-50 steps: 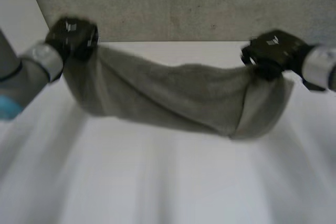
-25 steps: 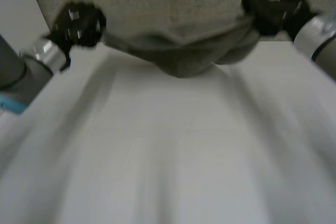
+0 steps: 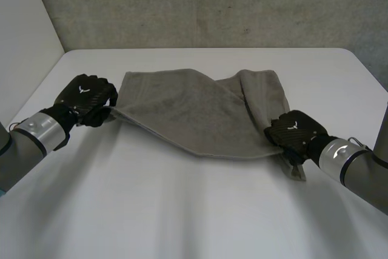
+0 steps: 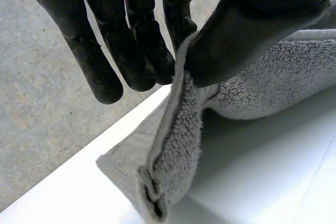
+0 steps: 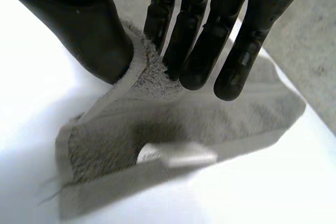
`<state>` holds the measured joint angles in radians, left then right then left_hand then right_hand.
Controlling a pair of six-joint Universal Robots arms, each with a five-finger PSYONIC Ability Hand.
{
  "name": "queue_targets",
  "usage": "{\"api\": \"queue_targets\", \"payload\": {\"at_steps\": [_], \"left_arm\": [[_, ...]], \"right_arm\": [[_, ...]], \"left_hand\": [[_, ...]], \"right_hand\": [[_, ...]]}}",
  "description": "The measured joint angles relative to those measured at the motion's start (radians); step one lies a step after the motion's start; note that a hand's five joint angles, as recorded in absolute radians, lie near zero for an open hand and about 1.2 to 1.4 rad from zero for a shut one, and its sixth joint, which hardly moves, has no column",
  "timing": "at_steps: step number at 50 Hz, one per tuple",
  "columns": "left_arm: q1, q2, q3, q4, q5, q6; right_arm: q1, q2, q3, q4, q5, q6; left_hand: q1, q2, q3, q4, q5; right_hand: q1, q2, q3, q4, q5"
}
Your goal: Fold the towel.
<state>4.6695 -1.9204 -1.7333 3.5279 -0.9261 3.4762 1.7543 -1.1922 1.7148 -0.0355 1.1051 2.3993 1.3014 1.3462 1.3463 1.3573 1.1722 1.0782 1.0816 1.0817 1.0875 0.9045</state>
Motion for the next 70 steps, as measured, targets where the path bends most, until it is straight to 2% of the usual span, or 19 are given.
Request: {"api": "queue_targets", "payload": {"at_steps": [10,16,25,37,48,57,64,66,68,70], "left_arm": [[0.002,0.008,-0.024,0.000,0.003,-0.003],[0.004,0.003,-0.021,0.000,0.001,-0.007],[0.003,0.009,-0.004,-0.003,-0.002,-0.014],[0.022,0.022,0.057,-0.003,-0.012,-0.069],[0.086,0.011,0.089,-0.005,-0.009,-0.115],[0.085,0.010,0.088,-0.017,-0.008,-0.131],[0.075,0.012,0.082,-0.029,-0.007,-0.131],[0.074,0.012,0.081,-0.030,-0.007,-0.131],[0.074,0.013,0.081,-0.031,-0.007,-0.131],[0.074,0.014,0.080,-0.032,-0.007,-0.131]], "right_arm": [[-0.022,0.038,0.011,0.000,0.045,0.137],[-0.037,0.043,0.007,-0.001,0.062,0.207],[-0.034,0.055,0.000,-0.003,0.062,0.339],[-0.025,0.059,-0.009,-0.040,0.065,0.506],[-0.018,0.125,-0.037,-0.083,0.113,0.523],[0.009,0.181,-0.063,-0.118,0.166,0.526],[0.040,0.184,-0.071,-0.116,0.170,0.559],[0.044,0.180,-0.071,-0.115,0.167,0.574],[0.044,0.174,-0.073,-0.111,0.164,0.582],[0.043,0.162,-0.075,-0.103,0.160,0.585]], "left_hand": [[0.000,0.000,0.000,0.000,0.000],[0.000,0.000,0.000,0.000,0.000],[0.000,0.000,0.000,0.000,0.000],[0.000,0.000,0.000,0.000,0.000],[0.000,0.000,0.000,0.000,0.000],[0.000,0.000,0.000,0.000,0.000],[0.000,0.000,0.000,0.000,0.000],[0.000,0.000,0.000,0.000,0.000],[0.000,0.000,0.000,0.000,0.000],[0.000,0.000,0.000,0.000,0.000]], "right_hand": [[-0.067,-0.054,-0.065,-0.063,-0.062],[-0.309,-0.295,-0.304,-0.308,-0.318],[-0.334,-0.323,-0.336,-0.343,-0.351],[-0.273,-0.282,-0.273,-0.279,-0.269],[-0.209,-0.212,-0.213,-0.219,-0.215],[-0.158,-0.160,-0.163,-0.172,-0.164],[-0.152,-0.156,-0.159,-0.166,-0.156],[-0.103,-0.108,-0.110,-0.120,-0.107],[0.121,0.113,0.106,0.100,0.118],[0.245,0.227,0.234,0.228,0.247]]}}
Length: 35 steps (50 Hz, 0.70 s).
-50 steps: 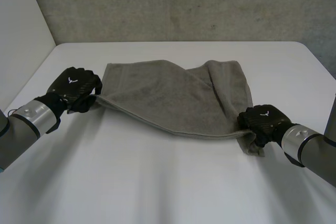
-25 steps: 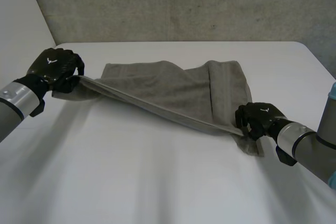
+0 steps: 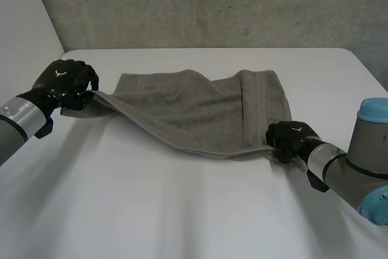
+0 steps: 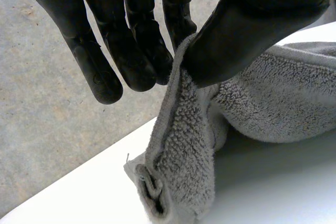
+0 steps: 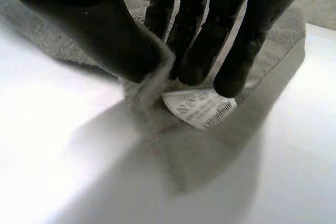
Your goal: Fold the towel.
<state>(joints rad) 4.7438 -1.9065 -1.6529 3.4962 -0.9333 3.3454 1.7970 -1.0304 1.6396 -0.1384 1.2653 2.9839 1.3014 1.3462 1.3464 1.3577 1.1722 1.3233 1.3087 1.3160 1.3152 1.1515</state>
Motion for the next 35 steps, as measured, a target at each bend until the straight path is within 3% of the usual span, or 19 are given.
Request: {"api": "queue_targets", "payload": {"at_steps": [10,20,28,35], "left_arm": [[0.014,0.085,0.006,-0.084,0.006,0.000],[0.031,0.374,0.036,-0.206,0.010,-0.058],[0.062,0.484,0.056,-0.210,0.018,-0.174],[0.106,0.392,0.056,-0.206,0.076,-0.189]], "right_arm": [[-0.048,-0.240,-0.046,0.121,-0.041,-0.085],[-0.162,-0.516,-0.250,0.483,-0.124,-0.312],[-0.204,-0.558,-0.384,0.663,-0.199,-0.409],[-0.221,-0.478,-0.405,0.666,-0.214,-0.450]], "left_hand": [[0.000,0.000,0.000,0.000,0.000],[0.000,0.000,0.000,0.000,0.000],[0.000,0.000,0.000,0.000,0.000],[0.000,0.000,0.003,0.000,0.000]], "right_hand": [[0.004,0.000,0.018,0.024,0.013],[0.005,0.000,0.018,0.026,0.013],[0.007,0.000,0.018,0.026,0.013],[0.012,0.013,0.018,0.026,0.019]]}}
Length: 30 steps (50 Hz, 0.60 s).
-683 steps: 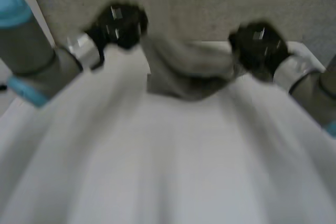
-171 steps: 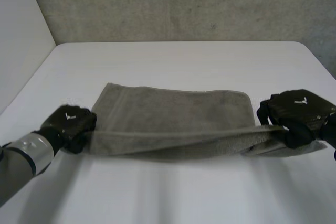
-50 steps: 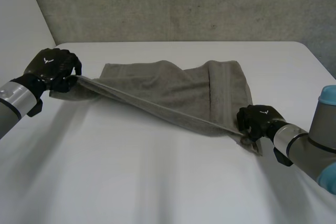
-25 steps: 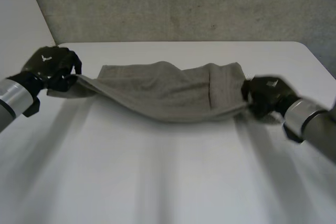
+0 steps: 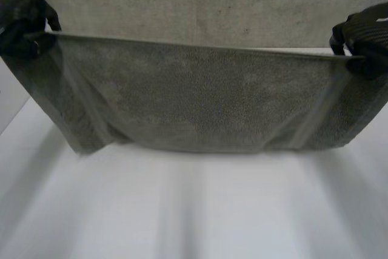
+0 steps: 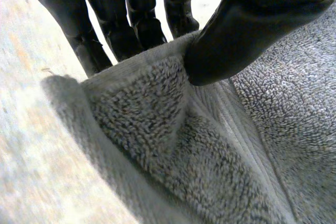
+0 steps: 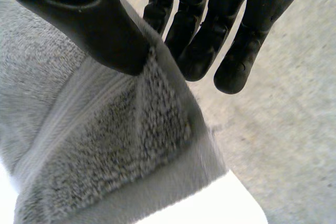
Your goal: Fold the towel.
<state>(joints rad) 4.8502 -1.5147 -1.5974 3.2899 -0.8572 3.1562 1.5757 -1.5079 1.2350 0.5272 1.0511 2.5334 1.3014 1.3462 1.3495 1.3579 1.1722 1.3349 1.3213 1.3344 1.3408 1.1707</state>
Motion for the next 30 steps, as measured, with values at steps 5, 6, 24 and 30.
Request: {"api": "queue_targets", "payload": {"at_steps": [5,6,24,30], "left_arm": [[0.005,-0.145,0.032,0.005,0.019,0.005],[0.004,-0.185,0.048,0.006,0.020,0.006],[-0.203,-0.569,0.808,0.011,-0.154,-0.025],[-0.234,-0.517,0.859,0.107,-0.171,-0.120]], "right_arm": [[0.011,0.123,-0.029,-0.012,0.007,-0.035],[0.020,0.159,-0.044,-0.018,0.009,-0.044],[0.226,0.500,-0.669,-0.439,0.142,0.115],[0.216,0.444,-0.664,-0.556,0.131,0.306]], "left_hand": [[0.000,0.000,0.000,0.000,0.000],[0.000,0.000,0.000,0.000,0.000],[0.003,0.004,0.000,0.000,0.000],[0.003,0.004,0.000,0.000,0.000]], "right_hand": [[0.000,0.003,0.000,0.000,0.000],[0.000,0.003,0.000,0.000,0.000],[0.000,0.003,0.000,0.000,0.008],[0.000,0.003,0.000,0.000,0.009]]}}
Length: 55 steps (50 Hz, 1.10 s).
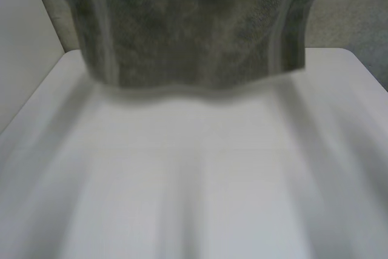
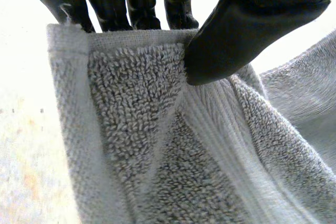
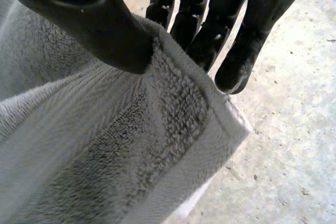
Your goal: Fold the towel.
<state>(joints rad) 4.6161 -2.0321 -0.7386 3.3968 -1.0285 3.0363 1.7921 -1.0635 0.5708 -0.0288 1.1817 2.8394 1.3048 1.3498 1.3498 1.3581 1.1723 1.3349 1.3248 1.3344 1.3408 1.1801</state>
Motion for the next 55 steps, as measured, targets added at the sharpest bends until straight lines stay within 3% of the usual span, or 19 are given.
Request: {"api": "queue_targets", "payload": {"at_steps": [4,9,18,24,31,36,40,48,55], "left_arm": [[0.003,0.001,-0.060,0.056,0.008,-0.070],[0.029,-0.014,-0.205,0.087,0.044,-0.079],[0.110,-0.043,-0.629,0.176,0.186,0.116],[0.149,-0.013,-0.820,0.185,0.245,0.258],[0.226,0.182,-0.988,0.134,0.337,0.324],[0.314,0.387,-1.055,0.089,0.434,0.301],[0.362,0.474,-1.072,0.078,0.489,0.254],[0.364,0.389,-1.057,0.114,0.507,0.201],[0.310,0.141,-0.917,0.139,0.473,0.200]], "right_arm": [[-0.005,-0.020,0.081,-0.020,-0.022,0.028],[-0.010,-0.026,0.201,-0.017,-0.071,-0.015],[-0.064,-0.019,0.610,-0.008,-0.213,-0.246],[-0.121,-0.044,0.815,0.007,-0.232,-0.373],[-0.205,-0.249,1.001,0.089,-0.269,-0.408],[-0.305,-0.464,1.046,0.159,-0.348,-0.354],[-0.360,-0.532,1.030,0.189,-0.400,-0.303],[-0.365,-0.408,0.975,0.202,-0.417,-0.291],[-0.269,-0.168,0.838,0.198,-0.334,-0.348]], "left_hand": [[0.000,0.000,0.000,0.000,0.000],[0.000,0.000,0.000,0.000,0.000],[0.000,0.000,0.000,0.000,0.000],[0.000,0.000,0.000,0.000,0.000],[0.000,0.000,0.000,0.000,0.000],[0.000,0.000,0.000,0.000,0.000],[0.000,0.000,0.000,0.000,0.000],[0.000,0.000,0.000,0.000,0.000],[0.000,0.000,0.000,0.000,0.000]], "right_hand": [[0.000,0.000,0.000,0.000,0.000],[0.000,0.000,0.000,0.000,0.000],[0.000,0.000,0.000,0.000,0.000],[0.000,0.000,0.000,0.000,0.000],[0.000,0.000,0.000,0.000,0.000],[0.000,0.000,0.000,0.000,0.000],[0.000,0.000,0.000,0.000,0.000],[0.000,0.000,0.000,0.000,0.000],[0.000,0.000,0.000,0.000,0.000]]}}
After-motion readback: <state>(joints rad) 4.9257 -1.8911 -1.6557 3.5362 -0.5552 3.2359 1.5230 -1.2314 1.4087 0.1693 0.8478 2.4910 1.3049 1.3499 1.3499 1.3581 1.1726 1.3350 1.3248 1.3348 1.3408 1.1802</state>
